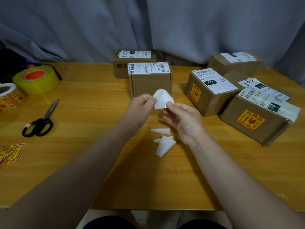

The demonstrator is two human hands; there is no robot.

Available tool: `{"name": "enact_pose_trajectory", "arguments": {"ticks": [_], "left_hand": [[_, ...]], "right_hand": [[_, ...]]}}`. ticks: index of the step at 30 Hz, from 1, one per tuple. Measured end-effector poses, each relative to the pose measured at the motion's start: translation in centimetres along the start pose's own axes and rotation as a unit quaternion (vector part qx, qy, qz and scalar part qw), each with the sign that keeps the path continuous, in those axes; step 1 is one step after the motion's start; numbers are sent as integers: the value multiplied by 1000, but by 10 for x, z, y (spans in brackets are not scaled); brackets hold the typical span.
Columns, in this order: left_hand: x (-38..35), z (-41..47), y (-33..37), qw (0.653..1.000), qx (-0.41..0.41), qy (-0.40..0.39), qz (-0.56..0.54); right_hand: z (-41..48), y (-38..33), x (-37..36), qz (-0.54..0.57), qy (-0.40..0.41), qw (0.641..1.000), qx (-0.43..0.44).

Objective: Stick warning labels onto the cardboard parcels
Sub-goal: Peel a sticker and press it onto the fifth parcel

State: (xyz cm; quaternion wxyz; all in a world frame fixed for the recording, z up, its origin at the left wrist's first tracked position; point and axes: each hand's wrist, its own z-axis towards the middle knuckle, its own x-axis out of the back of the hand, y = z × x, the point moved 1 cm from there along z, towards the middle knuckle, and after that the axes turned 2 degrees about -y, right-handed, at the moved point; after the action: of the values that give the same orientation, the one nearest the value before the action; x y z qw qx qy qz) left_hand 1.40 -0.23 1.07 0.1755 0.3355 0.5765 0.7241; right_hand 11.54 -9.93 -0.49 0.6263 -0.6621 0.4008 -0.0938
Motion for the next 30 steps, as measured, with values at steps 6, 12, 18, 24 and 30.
{"name": "enact_pose_trajectory", "arguments": {"ticks": [6, 12, 18, 24, 30], "left_hand": [[-4, -4, 0, 999, -18, -39, 27], [19, -2, -1, 984, 32, -157, 74], [28, -4, 5, 975, 53, -204, 76], [32, -3, 1, 978, 73, -192, 42], [30, 1, -4, 982, 90, -164, 1]], "right_hand": [[-2, -2, -2, -128, 17, 990, 56], [3, -20, 10, -220, -56, 974, -16], [9, -28, 14, -189, -92, 975, -68], [10, -30, 16, -189, -102, 974, -77], [9, -34, 19, -174, -93, 977, -79]]}}
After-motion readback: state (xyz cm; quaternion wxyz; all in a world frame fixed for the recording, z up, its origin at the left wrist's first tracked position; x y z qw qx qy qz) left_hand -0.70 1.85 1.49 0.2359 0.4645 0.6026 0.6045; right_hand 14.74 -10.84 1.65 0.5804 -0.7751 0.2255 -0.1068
